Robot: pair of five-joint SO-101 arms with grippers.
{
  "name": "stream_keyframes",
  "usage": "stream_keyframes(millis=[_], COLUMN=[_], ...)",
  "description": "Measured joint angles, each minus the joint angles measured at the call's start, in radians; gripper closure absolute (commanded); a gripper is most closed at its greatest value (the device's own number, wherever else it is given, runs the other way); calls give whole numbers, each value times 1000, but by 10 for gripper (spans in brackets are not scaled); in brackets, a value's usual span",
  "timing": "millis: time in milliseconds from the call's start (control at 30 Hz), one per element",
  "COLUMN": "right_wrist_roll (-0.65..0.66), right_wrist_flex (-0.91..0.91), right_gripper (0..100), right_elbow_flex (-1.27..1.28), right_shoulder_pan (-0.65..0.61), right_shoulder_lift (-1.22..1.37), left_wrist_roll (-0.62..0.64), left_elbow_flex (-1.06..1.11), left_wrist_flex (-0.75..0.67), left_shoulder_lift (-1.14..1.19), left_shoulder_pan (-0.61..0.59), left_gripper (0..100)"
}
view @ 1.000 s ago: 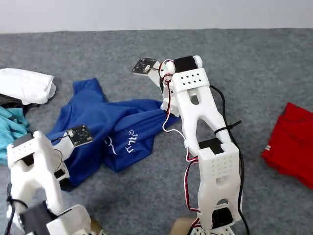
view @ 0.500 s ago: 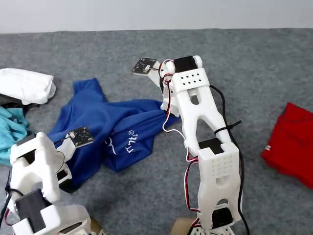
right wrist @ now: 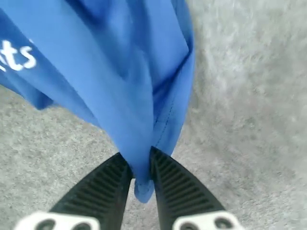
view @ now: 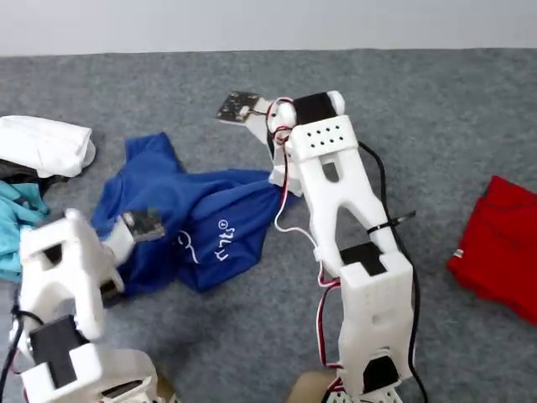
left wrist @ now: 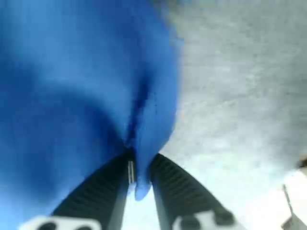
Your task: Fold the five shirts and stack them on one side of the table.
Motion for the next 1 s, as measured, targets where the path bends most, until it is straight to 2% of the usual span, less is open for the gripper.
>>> stream_keyframes(millis=[167, 300, 400, 600, 767, 1000], right_wrist_roll=[0, 0, 0, 0, 0, 0], right_wrist_flex=[0, 2, 3, 6, 9, 11], right_gripper=[989, 989, 989, 989, 989, 989], right_elbow_flex=[0, 0, 0, 0, 0, 0], right_shoulder_pan=[-11, -11, -11, -6, 25, 114], right_shoulder_lift=[-44, -71, -124, -275, -425, -638], left_wrist_roll=[3, 5, 28, 178, 367, 643], left_elbow_flex=[-213, -295, -333, -466, -585, -674], left_wrist_flex=[193, 284, 318, 330, 269, 29], left_shoulder_lift=[-55, -155, -255, -446, -559, -664], left_shoulder_pan=[12, 37, 51, 52, 52, 54], left_gripper=[998, 998, 998, 998, 998, 998])
